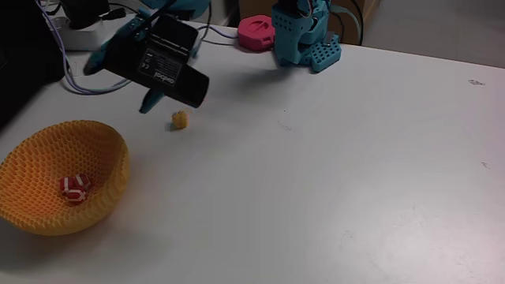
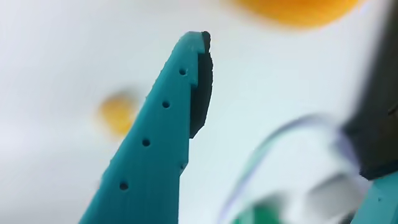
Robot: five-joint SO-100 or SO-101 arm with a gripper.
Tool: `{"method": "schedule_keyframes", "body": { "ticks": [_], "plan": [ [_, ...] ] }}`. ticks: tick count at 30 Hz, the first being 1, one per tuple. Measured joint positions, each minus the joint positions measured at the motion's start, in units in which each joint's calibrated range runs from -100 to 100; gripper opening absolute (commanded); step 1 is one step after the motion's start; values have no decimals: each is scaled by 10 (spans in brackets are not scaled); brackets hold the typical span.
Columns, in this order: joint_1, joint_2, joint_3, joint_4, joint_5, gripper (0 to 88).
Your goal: Place cube pieces into the yellow basket
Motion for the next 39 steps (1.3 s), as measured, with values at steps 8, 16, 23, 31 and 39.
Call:
{"method": "schedule_keyframes", "body": {
  "ticks": [8, 16, 23, 31, 39],
  "plan": [
    [-15, -111, 207, 42, -49, 398],
    [21, -71, 215, 39, -56, 366],
    [44, -13, 215, 2, -55, 335],
    [50, 56, 200, -45, -44, 220],
    [64, 86, 188, -78, -39, 0]
  ]
}}
